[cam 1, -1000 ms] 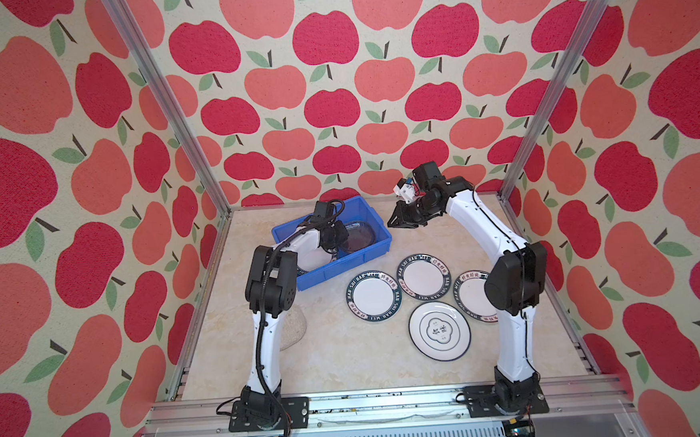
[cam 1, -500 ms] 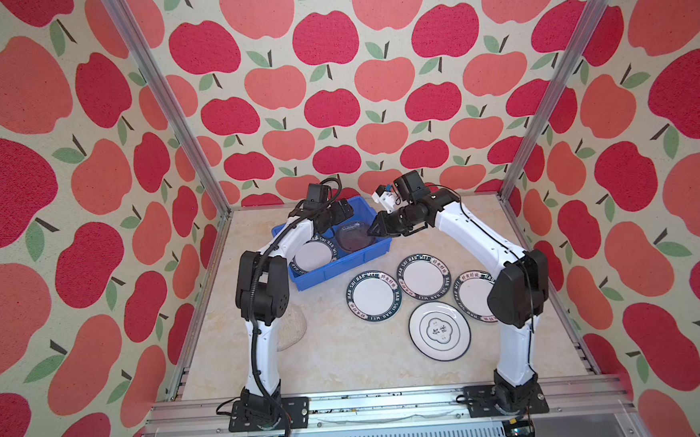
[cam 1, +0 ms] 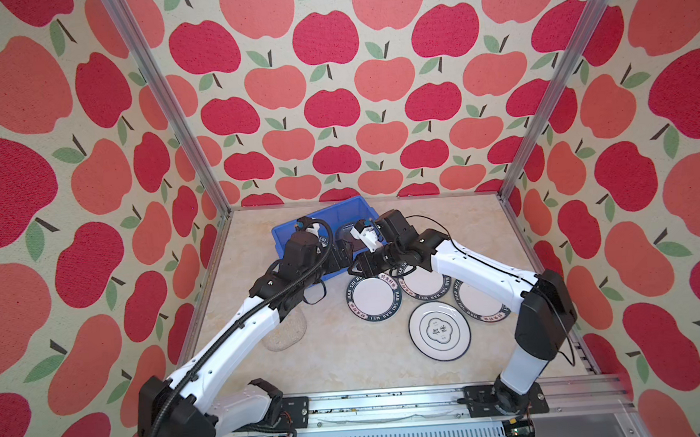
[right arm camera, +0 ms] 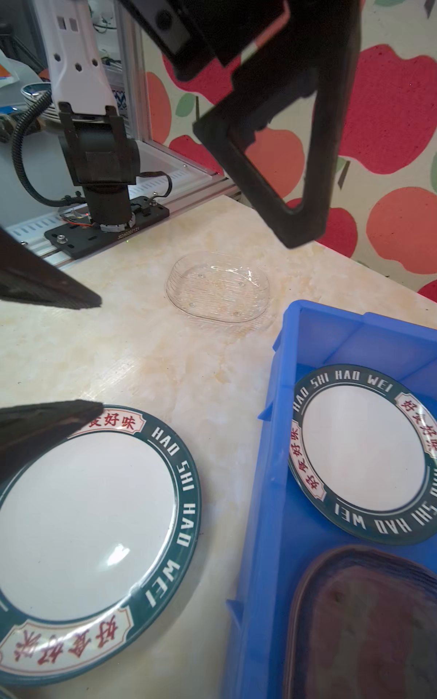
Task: Place the plates into the plastic bin on the countertop
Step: 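Open the left gripper and move both grippers toward the last glass plate, then grasp the last clear glass plate edge with right gripper while left gripper approaches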
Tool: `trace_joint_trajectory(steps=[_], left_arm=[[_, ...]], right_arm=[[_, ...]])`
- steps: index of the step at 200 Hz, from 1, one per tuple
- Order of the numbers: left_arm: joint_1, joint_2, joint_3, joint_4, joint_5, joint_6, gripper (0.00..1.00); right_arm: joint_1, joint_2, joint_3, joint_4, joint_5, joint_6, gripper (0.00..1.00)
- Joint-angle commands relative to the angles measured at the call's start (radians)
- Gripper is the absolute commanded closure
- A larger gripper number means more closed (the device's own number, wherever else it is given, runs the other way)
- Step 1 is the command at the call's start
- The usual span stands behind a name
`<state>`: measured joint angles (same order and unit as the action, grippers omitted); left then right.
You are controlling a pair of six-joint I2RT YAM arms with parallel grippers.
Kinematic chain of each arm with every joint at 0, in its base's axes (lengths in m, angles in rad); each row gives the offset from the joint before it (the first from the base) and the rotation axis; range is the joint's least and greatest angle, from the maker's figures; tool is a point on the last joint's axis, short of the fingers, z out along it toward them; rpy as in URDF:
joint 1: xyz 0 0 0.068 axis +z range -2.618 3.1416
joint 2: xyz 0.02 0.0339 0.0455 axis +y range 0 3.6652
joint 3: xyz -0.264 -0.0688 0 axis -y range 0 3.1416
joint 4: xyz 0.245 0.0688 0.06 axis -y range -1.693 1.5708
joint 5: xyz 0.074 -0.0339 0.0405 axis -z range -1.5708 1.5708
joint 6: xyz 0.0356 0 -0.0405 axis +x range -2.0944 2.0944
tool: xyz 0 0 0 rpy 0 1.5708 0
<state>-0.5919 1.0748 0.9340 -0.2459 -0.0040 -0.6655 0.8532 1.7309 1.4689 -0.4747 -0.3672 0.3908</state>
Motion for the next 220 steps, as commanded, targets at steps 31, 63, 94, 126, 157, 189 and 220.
trace_joint_trajectory(steps=[31, 63, 94, 126, 157, 189, 220], left_arm=[[-0.203, -0.411, -0.232, -0.126, -0.382, -0.068, 0.01], [-0.257, -0.554, -0.282, -0.266, -0.435, -0.111, 0.01], [-0.261, -0.615, -0.303, -0.322, -0.43, -0.107, 0.01], [-0.261, -0.65, -0.296, -0.372, -0.429, -0.092, 0.01], [-0.258, -0.747, -0.318, -0.365, -0.418, -0.069, 0.01], [-0.249, -0.916, -0.357, -0.347, -0.409, -0.042, 0.01], [-0.247, -0.981, -0.349, -0.397, -0.44, -0.034, 0.01]], right_arm=[[0.138, 0.088, -0.073, 0.144, 0.033, -0.015, 0.56], [0.19, 0.171, -0.022, 0.147, 0.032, 0.008, 0.56], [0.219, 0.214, -0.003, 0.158, 0.024, 0.03, 0.46], [0.217, 0.242, 0.014, 0.158, -0.009, 0.041, 0.5], [0.218, 0.271, 0.055, 0.148, -0.029, 0.043, 0.55], [0.221, 0.362, 0.158, 0.099, -0.041, 0.038, 0.54], [0.224, 0.453, 0.265, 0.05, -0.041, 0.029, 0.54]])
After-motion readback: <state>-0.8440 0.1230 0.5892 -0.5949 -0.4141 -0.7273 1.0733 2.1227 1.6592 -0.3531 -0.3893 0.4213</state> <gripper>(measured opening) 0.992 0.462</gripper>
